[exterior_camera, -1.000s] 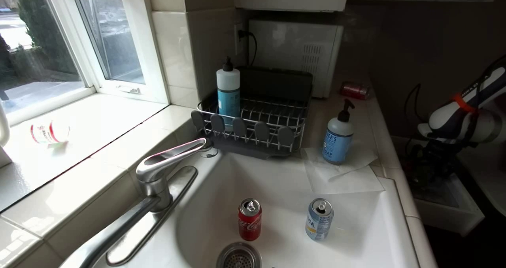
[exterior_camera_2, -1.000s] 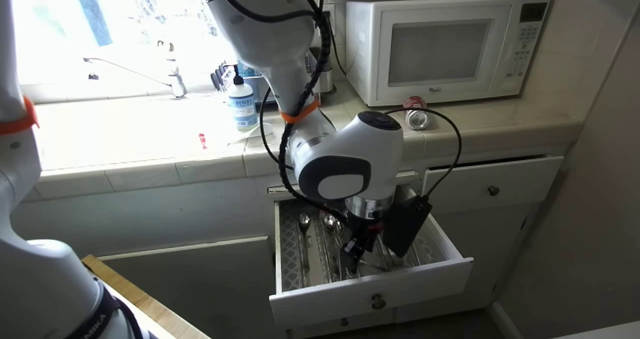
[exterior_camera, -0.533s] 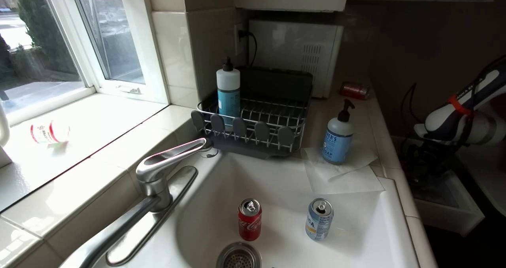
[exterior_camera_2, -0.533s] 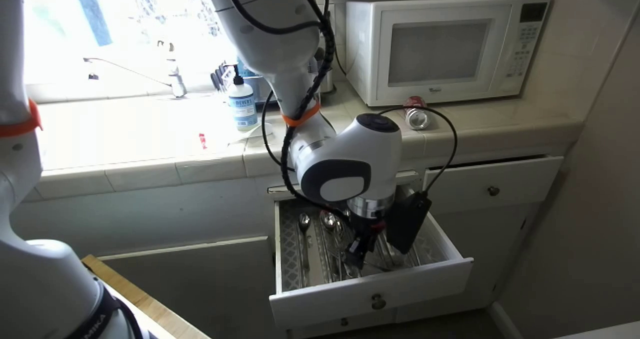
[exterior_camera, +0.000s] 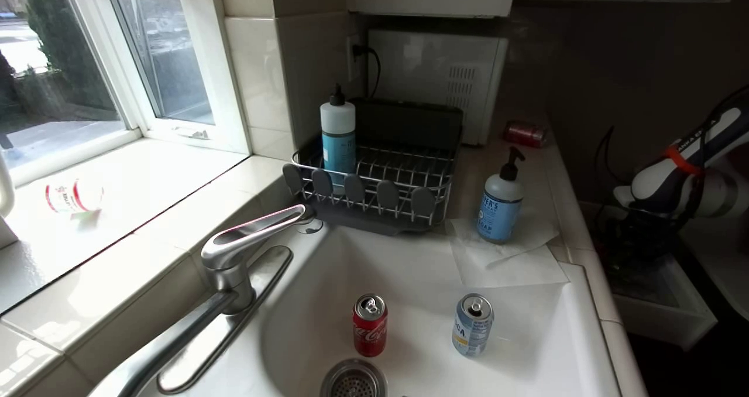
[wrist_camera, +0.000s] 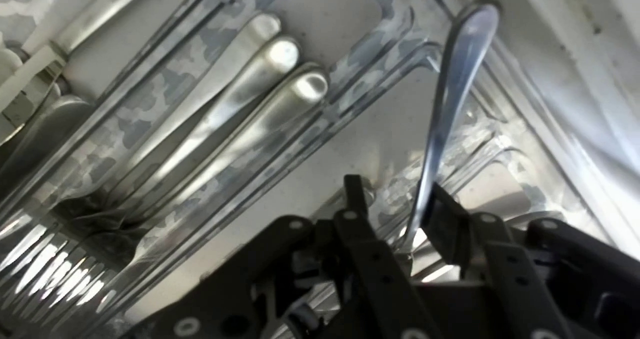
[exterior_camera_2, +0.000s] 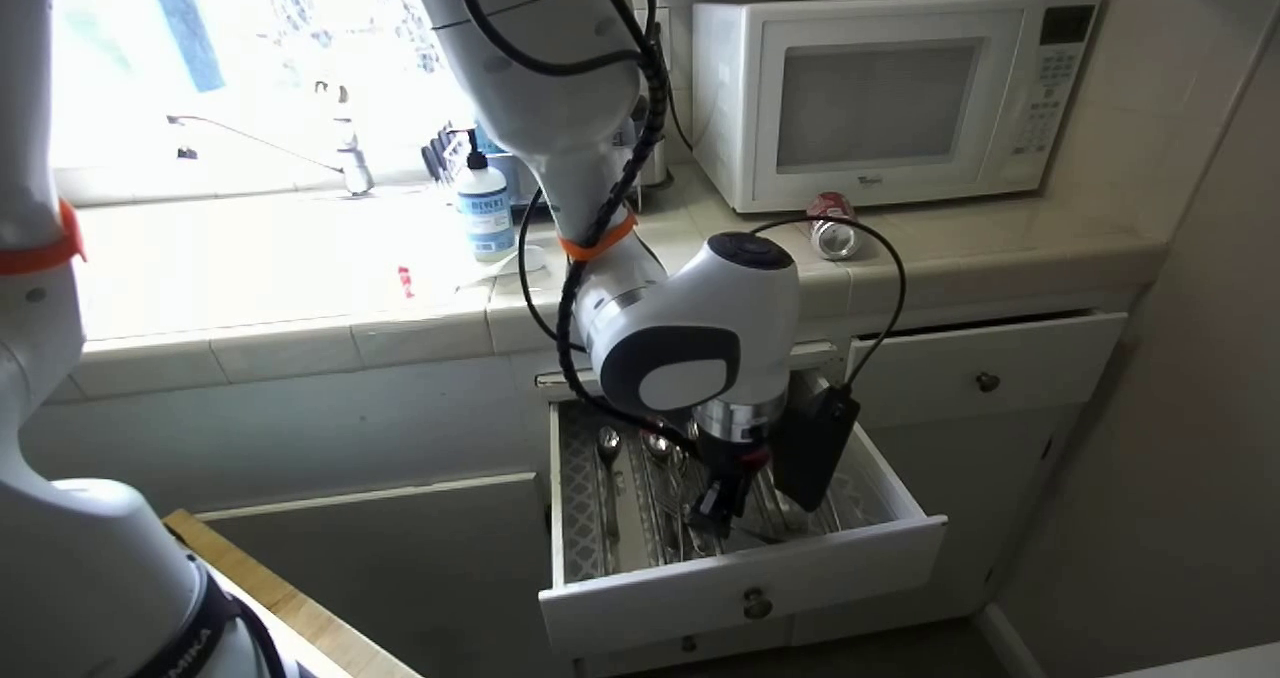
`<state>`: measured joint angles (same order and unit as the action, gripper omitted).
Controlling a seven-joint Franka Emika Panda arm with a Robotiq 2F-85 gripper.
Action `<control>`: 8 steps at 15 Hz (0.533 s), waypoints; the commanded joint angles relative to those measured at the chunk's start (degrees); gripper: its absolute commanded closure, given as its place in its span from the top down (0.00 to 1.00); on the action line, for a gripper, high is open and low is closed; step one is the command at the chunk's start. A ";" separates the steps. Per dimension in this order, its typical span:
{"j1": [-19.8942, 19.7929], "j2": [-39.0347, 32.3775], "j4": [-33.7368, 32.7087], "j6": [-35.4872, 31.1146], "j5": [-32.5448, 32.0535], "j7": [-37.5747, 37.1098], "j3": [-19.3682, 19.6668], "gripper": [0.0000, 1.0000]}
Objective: Put one fork from the drawer on the counter.
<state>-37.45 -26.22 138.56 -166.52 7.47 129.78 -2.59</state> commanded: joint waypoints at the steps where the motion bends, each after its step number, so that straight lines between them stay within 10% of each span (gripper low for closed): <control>1: 0.81 -1.16 0.17 -2.33 -2.82 -0.40 1.31 0.04; 8: 0.87 2.29 2.29 -2.42 -3.36 -1.59 1.27 0.02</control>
<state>-37.11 -25.49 139.61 -166.98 4.81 129.50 -1.67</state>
